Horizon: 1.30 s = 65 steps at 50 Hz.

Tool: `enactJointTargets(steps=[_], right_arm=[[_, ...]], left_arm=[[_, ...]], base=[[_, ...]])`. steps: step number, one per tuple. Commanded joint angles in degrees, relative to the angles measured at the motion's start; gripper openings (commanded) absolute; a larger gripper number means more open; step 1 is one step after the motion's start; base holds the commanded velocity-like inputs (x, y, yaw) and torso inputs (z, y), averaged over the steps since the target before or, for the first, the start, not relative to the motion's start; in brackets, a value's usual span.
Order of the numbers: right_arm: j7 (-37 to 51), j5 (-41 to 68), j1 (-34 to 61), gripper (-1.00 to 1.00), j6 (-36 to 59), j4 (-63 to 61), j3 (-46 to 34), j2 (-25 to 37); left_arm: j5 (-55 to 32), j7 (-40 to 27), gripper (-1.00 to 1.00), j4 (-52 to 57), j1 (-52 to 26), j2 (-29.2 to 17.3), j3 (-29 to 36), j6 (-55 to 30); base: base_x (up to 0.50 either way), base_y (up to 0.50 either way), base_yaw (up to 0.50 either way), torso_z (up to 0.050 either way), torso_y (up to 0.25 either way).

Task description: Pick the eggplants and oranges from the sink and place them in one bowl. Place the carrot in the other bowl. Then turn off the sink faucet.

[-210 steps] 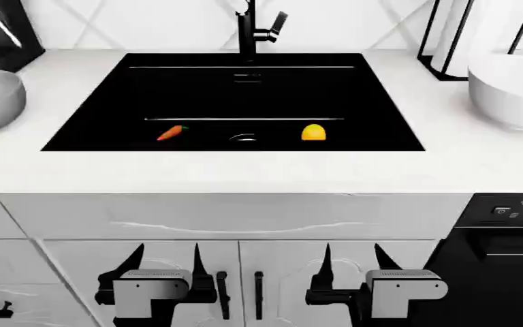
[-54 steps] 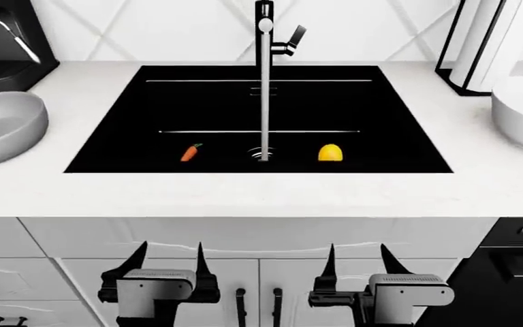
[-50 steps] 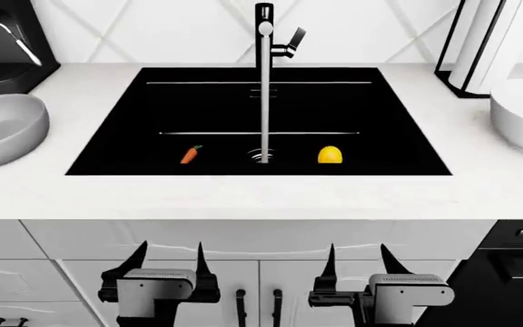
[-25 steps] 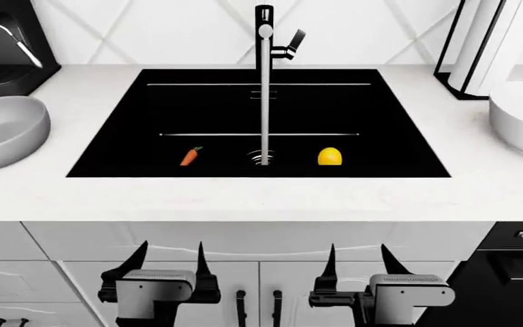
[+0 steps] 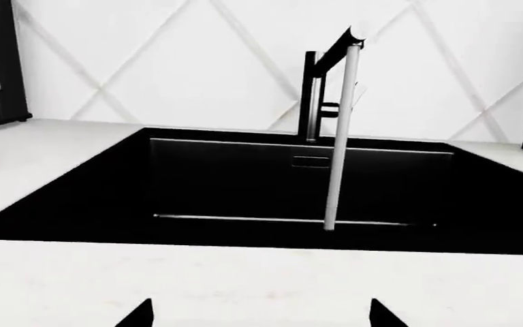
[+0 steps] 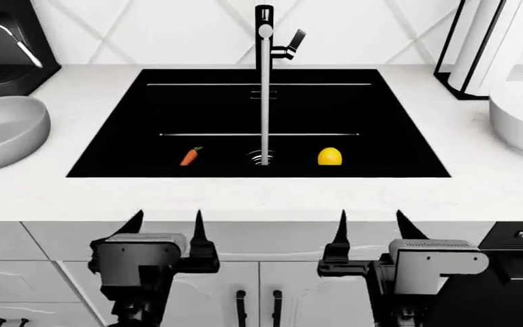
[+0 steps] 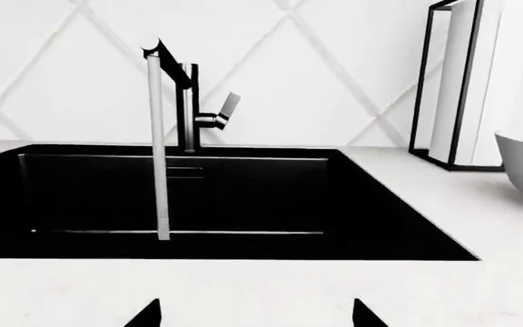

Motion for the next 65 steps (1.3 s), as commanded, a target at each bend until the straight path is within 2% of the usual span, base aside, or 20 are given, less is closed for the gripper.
enactJointTargets(steps=[1, 5, 8, 10, 11, 12, 13, 15, 16, 18, 21, 24, 25, 26, 27, 36, 50, 61, 64, 65], right_arm=[[3.64, 7.54, 11.42, 1.0, 30.4, -25.87, 3.16, 5.08], [2.88, 18.72, 24.17, 1.0, 50.31, -31.32, 10.82, 5.66], [2.54, 29.55, 36.58, 1.0, 68.54, -35.6, 22.24, 3.17], [3.66, 34.8, 41.19, 1.0, 73.44, -33.83, 25.6, 3.69], [7.37, 40.58, 43.17, 1.0, 73.49, -31.1, 26.07, 5.6], [12.08, 49.17, 47.03, 1.0, 73.5, -23.33, 26.97, 7.39], [15.88, 55.17, 49.62, 1.0, 73.45, -19.14, 25.4, 9.69], [20.5, 61.71, 54.13, 1.0, 73.08, -13.59, 23.5, 12.53], [23.4, 66.18, 55.76, 1.0, 73.27, -9.42, 22.98, 13.03], [27.49, 72.46, 58.69, 1.0, 73.16, 0.31, 19.67, 15.74], [22.41, 69.41, 61.85, 1.0, 72.52, 6.7, 15.05, 18.8], [16.88, 62.27, 65.12, 1.0, 71.97, 8.9, 5.39, 22.51], [17.85, 64.96, 64.33, 1.0, 71.65, 11.84, 7.65, 21.0], [16.89, 63.82, 65.09, 1.0, 71.41, 12.43, 5.98, 21.41], [18.22, 65.03, 64.77, 1.0, 69.95, 14.21, 8.51, 20.25], [17.81, 65.0, 60.78, 1.0, 66.41, 14.45, 9.88, 21.14], [18.73, 66.94, 57.19, 1.0, 64.96, 13.36, 10.35, 22.2], [22.84, 71.33, 53.75, 1.0, 65.1, 11.27, 12.35, 22.96], [23.98, 72.34, 53.28, 1.0, 64.95, 10.94, 12.94, 23.31], [24.23, 72.53, 53.17, 1.0, 64.86, 10.99, 13.0, 23.33]], left_arm=[[-10.82, -7.65, 1.0, 23.3, -12.47, -2.84, -3.11, -30.65], [-19.94, -9.75, 1.0, 28.48, -23.45, -2.1, -7.59, -44.27], [-25.82, -11.56, 1.0, 27.18, -33.43, -1.24, -11.64, -54.22], [-28.47, -12.48, 1.0, 24.3, -37.9, -0.04, -13.15, -59.61], [-29.78, -12.39, 1.0, 23.08, -40.07, 0.05, -13.64, -61.99], [-31.21, -13.1, 1.0, 18.59, -45.2, 0.42, -13.55, -68.3], [-35.75, -14.95, 1.0, 15.0, -48.24, -0.45, -12.15, -72.28], [-44.4, -22.57, 1.0, 6.97, -52.86, -1.31, -12.83, -72.31], [-47.22, -23.59, 1.0, 3.68, -55.31, -2.2, -11.52, -72.22], [-41.75, -19.39, 1.0, -3.18, -60.57, -4.54, -4.76, -67.87], [-39.67, -14.82, 1.0, -13.94, -65.92, -4.26, -0.43, -67.29], [-36.86, -10.25, 1.0, -18.71, -69.27, -5.2, 5.08, -64.64], [-38.04, -10.82, 1.0, -23.03, -70.39, -4.24, 2.68, -66.69], [-35.93, -8.75, 1.0, -23.79, -71.25, -5.34, 5.62, -64.02], [-34.92, -8.13, 1.0, -25.29, -71.86, -5.76, 6.2, -62.77], [-33.0, -7.31, 1.0, -28.14, -70.35, -7.99, 7.29, -60.06], [-31.76, -8.37, 1.0, -30.17, -67.45, -6.98, 8.7, -58.04], [-33.32, -8.36, 1.0, -27.85, -66.12, -8.68, 8.06, -59.04], [-31.23, -7.95, 1.0, -31.4, -66.88, -6.27, 10.18, -56.63], [-31.96, -7.6, 1.0, -30.34, -66.81, -7.67, 9.74, -57.52]], base=[[0.0, 0.0, 0.0, 0.0, 0.0], [0.0, 0.0, 0.0, 0.0, 0.0], [0.0, 0.0, 0.0, 0.0, 0.0], [0.0, 0.0, 0.0, 0.0, 0.0], [0.0, 0.0, 0.0, 0.0, 0.0], [0.0, 0.0, 0.0, 0.0, 0.0], [0.0, 0.0, 0.0, 0.0, 0.0], [0.0, 0.0, 0.0, 0.0, 0.0], [0.0, 0.0, 0.0, 0.0, 0.0], [0.0, 0.0, 0.0, 0.0, 0.0], [0.0, 0.0, 0.0, 0.0, 0.0], [0.0, 0.0, 0.0, 0.0, 0.0], [0.0, 0.0, 0.0, 0.0, 0.0], [0.0, 0.0, 0.0, 0.0, 0.0], [0.0, 0.0, 0.0, 0.0, 0.0], [0.22, 0.0, 0.0, 0.0, 0.0], [0.49, 0.08, 0.0, 0.0, 0.0], [0.5, 0.05, 0.0, 0.0, 0.0], [0.48, 0.0, 0.0, 0.0, 0.0], [0.48, 0.0, 0.0, 0.0, 0.0]])
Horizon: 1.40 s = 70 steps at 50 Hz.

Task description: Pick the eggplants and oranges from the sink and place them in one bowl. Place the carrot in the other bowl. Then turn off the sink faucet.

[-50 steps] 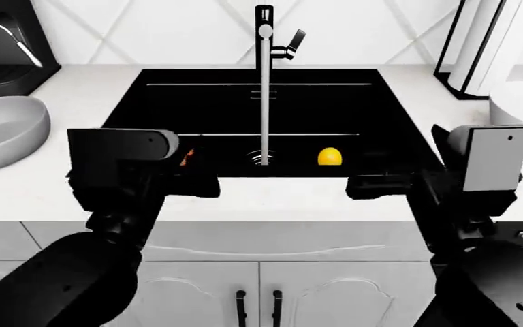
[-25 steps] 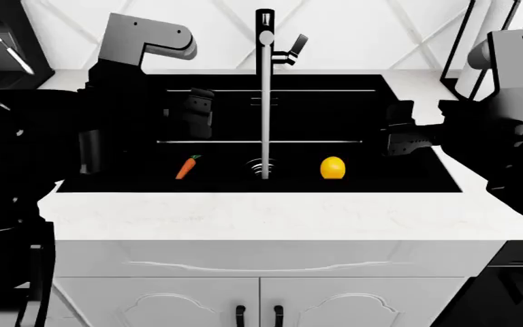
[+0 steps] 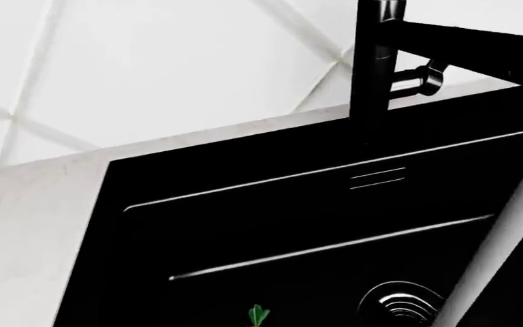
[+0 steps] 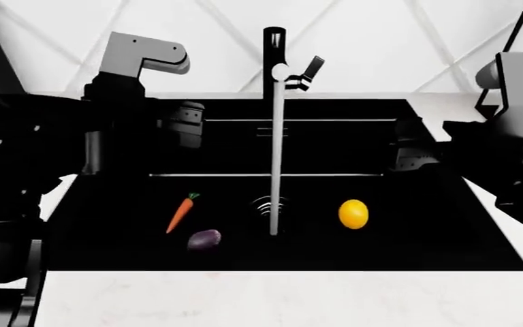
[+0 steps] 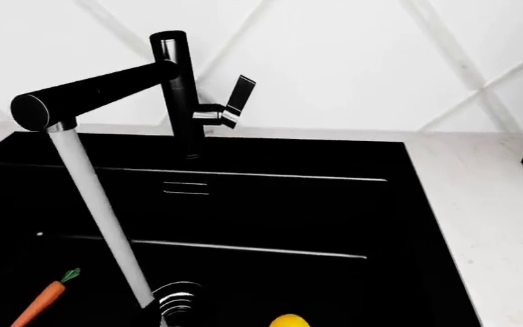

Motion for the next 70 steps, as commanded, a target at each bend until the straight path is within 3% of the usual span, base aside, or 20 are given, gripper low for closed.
enactJointTargets(steps=[1, 16, 41, 56, 59, 70], right_arm=[[3.2, 3.38, -2.33, 1.0, -0.49, -0.82, 1.32, 0.94], [1.85, 2.25, -2.47, 1.0, -1.61, 0.18, -0.75, 1.55], [1.87, 2.77, -5.41, 1.0, -3.34, -0.82, -1.53, 3.01], [1.94, 3.42, -4.83, 1.0, -3.96, 0.06, -2.23, 3.17], [1.69, 3.35, -4.69, 1.0, -4.1, 0.59, -2.47, 3.21], [-1.05, 1.03, -5.39, 1.0, -5.59, 0.92, -4.08, 3.27]], left_arm=[[0.82, 0.66, 1.0, -2.14, 0.07, 0.34, 1.79, 1.45], [2.35, 3.88, 1.0, -4.69, -0.12, -0.94, 4.67, 4.1], [2.47, 4.65, 1.0, -6.65, 0.18, -1.67, 5.61, 4.61], [5.11, 5.51, 1.0, -12.06, -0.44, 1.23, 8.3, 8.11], [4.05, 5.97, 1.0, -9.87, 0.44, -1.12, 7.76, 6.93], [3.8, 5.98, 1.0, -9.6, 0.31, -1.39, 8.15, 6.4]], base=[[0.47, 0.0, 0.0, 0.0, 0.0], [0.33, 0.0, 0.0, 0.0, 0.001], [0.07, 0.0, 0.0, 0.0, 0.0], [0.11, 0.0, 0.0, 0.0, 0.0], [0.11, 0.0, 0.0, 0.0, 0.0], [0.1, 0.0, 0.0, 0.0, 0.001]])
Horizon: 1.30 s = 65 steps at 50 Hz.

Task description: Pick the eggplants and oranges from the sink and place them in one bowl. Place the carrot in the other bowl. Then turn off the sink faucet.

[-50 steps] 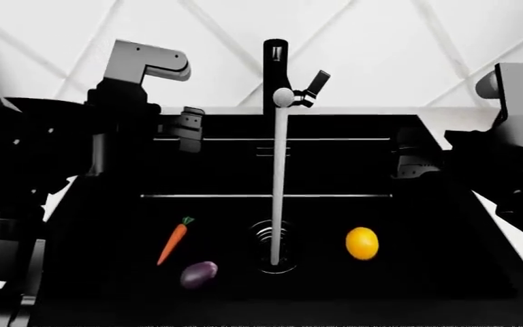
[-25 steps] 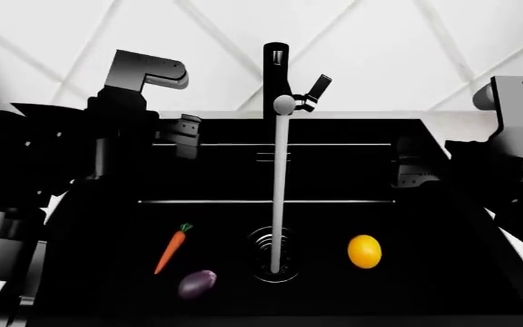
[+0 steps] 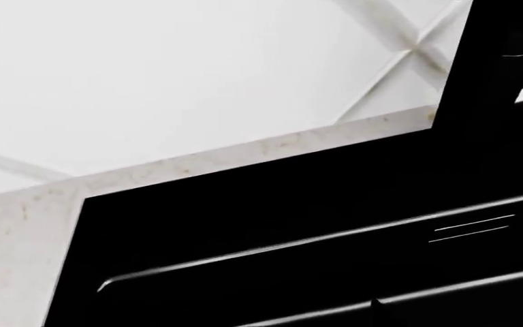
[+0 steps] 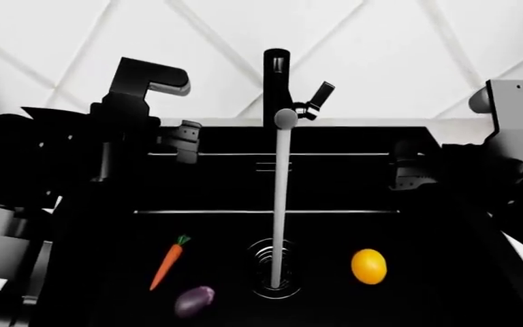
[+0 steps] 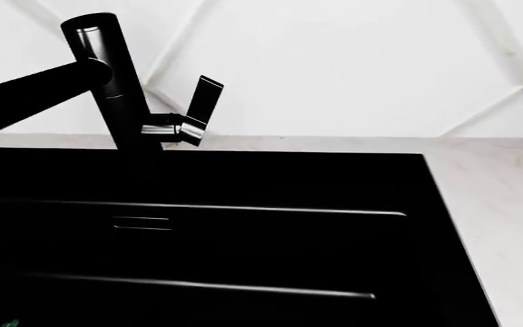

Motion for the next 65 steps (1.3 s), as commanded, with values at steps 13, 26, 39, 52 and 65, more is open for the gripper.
enactJointTargets(steps=[13, 26, 39, 52, 65], right_arm=[[-3.47, -2.55, -1.65, 1.0, -2.52, 1.31, -2.23, -0.14], [-3.81, -2.69, -1.64, 1.0, 0.58, 8.95, -8.11, -2.94], [-7.5, -8.94, -2.13, 1.0, 0.42, 15.64, -14.71, -2.24], [-13.29, -13.88, -4.77, 1.0, -4.9, 21.01, -18.09, -3.59], [-18.21, -18.37, -5.08, 1.0, -9.34, 27.18, -21.06, -4.7]], left_arm=[[1.52, 0.53, 1.0, -3.82, 0.47, 1.96, 2.21, 2.24], [0.44, 0.67, 1.0, -2.51, 2.91, 0.56, 2.31, 1.3], [-0.04, 0.87, 1.0, -2.24, 5.52, -0.98, 2.15, 1.74], [1.48, 0.22, 1.0, -7.01, 4.68, 2.78, 3.3, 3.62], [-1.94, -1.27, 1.0, 0.07, 7.97, -1.4, 0.91, 0.37]], base=[[0.17, 0.0, 0.0, 0.0, 0.0], [0.01, 0.0, 0.0, 0.0, 0.0], [0.0, 0.0, 0.0, 0.0, 0.0], [0.0, 0.0, 0.0, 0.0, 0.0], [0.0, 0.0, 0.0, 0.0, 0.0]])
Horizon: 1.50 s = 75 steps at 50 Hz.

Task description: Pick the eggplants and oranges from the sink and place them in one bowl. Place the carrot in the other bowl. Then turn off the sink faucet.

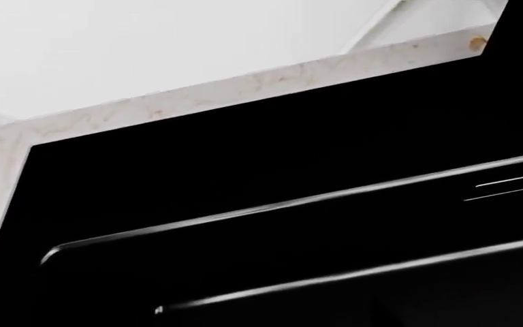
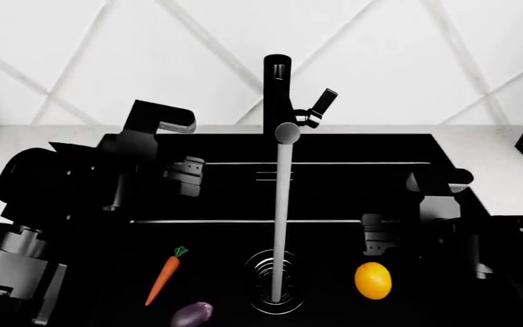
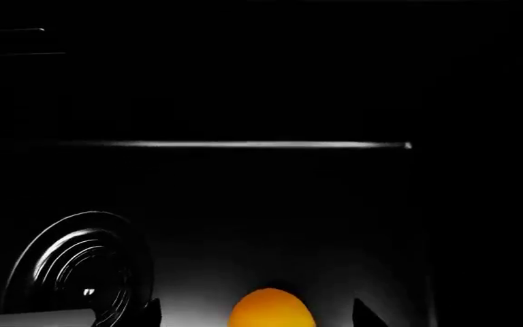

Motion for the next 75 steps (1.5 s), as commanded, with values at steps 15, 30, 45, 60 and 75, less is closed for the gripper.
enactJointTargets(steps=[15, 30, 45, 60, 75], right_arm=[[-10.59, -9.26, 2.13, 1.0, -7.07, 14.1, -7.65, -3.28], [-19.9, -15.31, 4.63, 1.0, -11.41, 27.64, -13.83, -7.15], [-26.41, -19.95, 7.63, 1.0, -15.5, 39.17, -18.11, -11.05], [-31.89, -20.77, 7.22, 1.0, -18.45, 47.13, -18.94, -14.12], [-32.43, -19.35, 6.73, 1.0, -17.59, 46.86, -17.69, -13.63]], left_arm=[[-3.23, -3.63, 1.0, 4.7, 2.15, -0.54, -1.95, -3.97], [-2.73, -2.36, 1.0, 3.22, 1.28, -0.95, -0.96, -3.05], [-2.12, -1.51, 1.0, 1.33, 1.88, -0.81, -0.06, -1.57], [-2.5, -1.29, 1.0, 1.71, 1.88, -1.66, 0.09, -1.82], [-1.92, -1.52, 1.0, -0.12, 1.18, -0.16, 0.79, -1.02]], base=[[0.0, 0.0, 0.0, 0.0, 0.0], [0.0, 0.0, 0.0, 0.0, 0.0], [0.0, 0.0, 0.0, 0.0, 0.0], [0.0, 0.0, 0.0, 0.0, 0.0], [0.0, 0.0, 0.0, 0.0, 0.0]])
